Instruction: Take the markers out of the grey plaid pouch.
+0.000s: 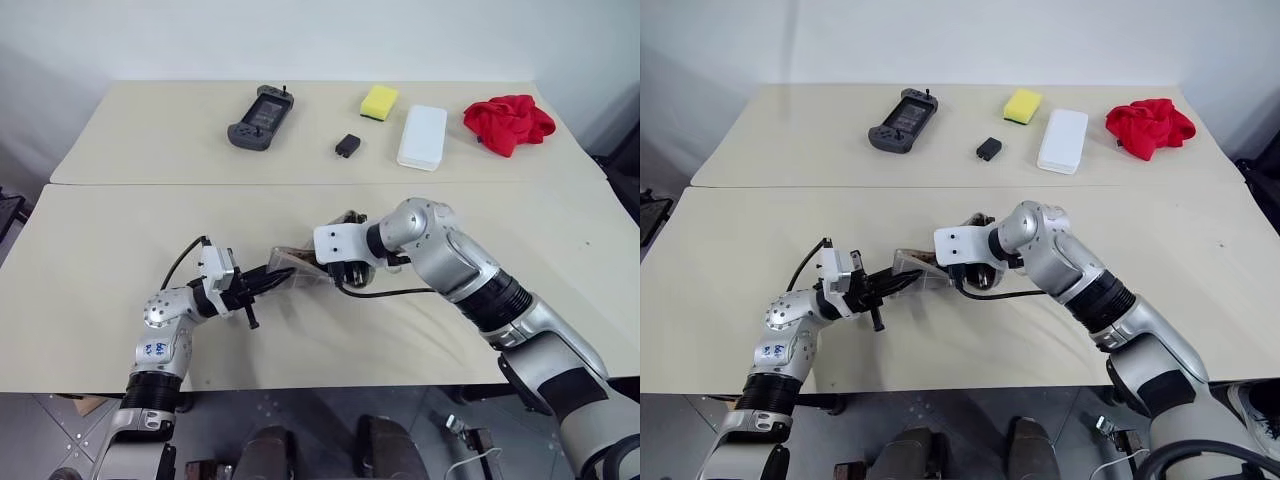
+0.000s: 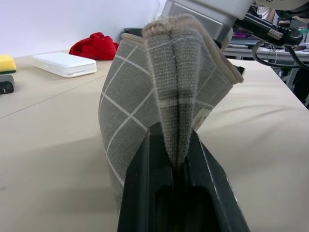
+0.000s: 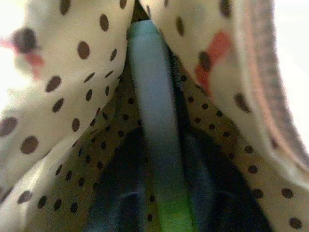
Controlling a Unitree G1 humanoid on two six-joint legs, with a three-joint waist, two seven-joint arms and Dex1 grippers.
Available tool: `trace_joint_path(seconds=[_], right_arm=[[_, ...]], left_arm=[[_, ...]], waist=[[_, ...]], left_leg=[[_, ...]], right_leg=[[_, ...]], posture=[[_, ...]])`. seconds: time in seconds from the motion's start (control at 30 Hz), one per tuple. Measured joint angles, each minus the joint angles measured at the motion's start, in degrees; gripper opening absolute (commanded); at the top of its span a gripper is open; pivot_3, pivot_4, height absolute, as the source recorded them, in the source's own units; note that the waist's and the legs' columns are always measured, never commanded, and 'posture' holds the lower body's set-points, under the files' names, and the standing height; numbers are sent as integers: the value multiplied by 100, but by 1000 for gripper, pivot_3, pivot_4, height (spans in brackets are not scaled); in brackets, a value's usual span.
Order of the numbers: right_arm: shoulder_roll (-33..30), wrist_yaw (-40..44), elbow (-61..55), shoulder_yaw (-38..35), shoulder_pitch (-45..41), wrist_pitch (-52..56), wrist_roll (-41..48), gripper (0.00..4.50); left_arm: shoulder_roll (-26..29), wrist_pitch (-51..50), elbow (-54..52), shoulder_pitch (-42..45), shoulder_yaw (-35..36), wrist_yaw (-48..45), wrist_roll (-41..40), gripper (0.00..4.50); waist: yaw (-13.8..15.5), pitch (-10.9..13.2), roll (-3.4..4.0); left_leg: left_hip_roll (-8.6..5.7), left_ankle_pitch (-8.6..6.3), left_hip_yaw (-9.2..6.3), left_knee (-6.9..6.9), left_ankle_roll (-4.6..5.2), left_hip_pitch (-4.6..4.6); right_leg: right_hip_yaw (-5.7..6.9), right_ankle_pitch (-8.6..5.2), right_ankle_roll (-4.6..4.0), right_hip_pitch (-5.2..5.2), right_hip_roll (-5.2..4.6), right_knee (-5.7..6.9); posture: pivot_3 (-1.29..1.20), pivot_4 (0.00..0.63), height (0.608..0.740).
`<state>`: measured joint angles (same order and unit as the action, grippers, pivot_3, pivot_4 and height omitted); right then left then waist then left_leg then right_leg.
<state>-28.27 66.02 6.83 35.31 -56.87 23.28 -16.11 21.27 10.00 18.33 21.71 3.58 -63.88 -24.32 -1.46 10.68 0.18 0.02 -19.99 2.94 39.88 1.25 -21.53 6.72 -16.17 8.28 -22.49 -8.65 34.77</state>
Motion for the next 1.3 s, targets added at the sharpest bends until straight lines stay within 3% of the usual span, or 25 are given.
trace_joint_path(seconds=[0.27, 0.47, 0.67, 0.77, 0.93, 1.07, 1.13, 1.3], right_arm=[[-348, -38, -88, -601, 192, -754, 312, 440], [-710, 488, -108, -1210, 641, -2014, 1149, 440], [-770, 485, 371, -1644, 782, -3202, 1512, 440], [-791, 518, 338, -1990, 902, -3274, 1934, 440], [-865, 663, -320, -2704, 1323, -2208, 3251, 440], [-958, 290, -976, -3496, 1714, 87, 5133, 440], [-1199, -251, -802, -4360, 1656, 1493, 6278, 440], [-1812, -768, -592, -5502, 1659, 2871, 7351, 440]], left_arm=[[17, -124, -252, -179, 34, 104, -40, 0], [111, -215, -404, -248, 55, 128, -53, 0], [119, -336, -453, -256, 62, 223, -82, 0], [123, -442, -504, -290, 57, 231, -129, 0], [142, -676, -659, -341, 27, 162, -233, 0], [175, -1046, -797, -353, -10, 9, -411, 0], [175, -1391, -908, -280, -92, -100, -532, 0], [203, -1691, -901, 2, -260, -357, -570, 0]], waist=[[-5, 0, 0], [0, 1, -1], [-4, 1, -1], [4, 1, -1], [41, 1, -1], [130, 3, 1], [185, 4, 0], [263, 4, 1]], left_leg=[[1, 0, 2, -3, 0, -1], [0, 0, 4, -8, 0, -1], [2, 0, 4, -9, 0, 0], [4, 0, 3, -9, 0, 0], [23, 0, -1, -9, 1, -1], [35, -1, 1, -6, 2, -1], [34, -2, -5, 1, 3, -5], [34, -6, 4, -7, 6, -6]], right_leg=[[-1, 0, 0, -1, -1, -3], [-1, 0, 0, 1, -1, -11], [-1, 0, 0, 0, 0, -10], [0, 0, 0, 1, -1, -12], [2, 0, 0, 2, -1, -13], [-1, 3, -4, 2, -2, -13], [3, 6, -10, 4, -4, -13], [2, 6, -10, 3, 1, -28]], posture=[[0, 150, 740], [0, 150, 740], [0, 150, 740], [0, 150, 740], [0, 150, 740], [0, 150, 740], [0, 150, 740], [0, 150, 740]])
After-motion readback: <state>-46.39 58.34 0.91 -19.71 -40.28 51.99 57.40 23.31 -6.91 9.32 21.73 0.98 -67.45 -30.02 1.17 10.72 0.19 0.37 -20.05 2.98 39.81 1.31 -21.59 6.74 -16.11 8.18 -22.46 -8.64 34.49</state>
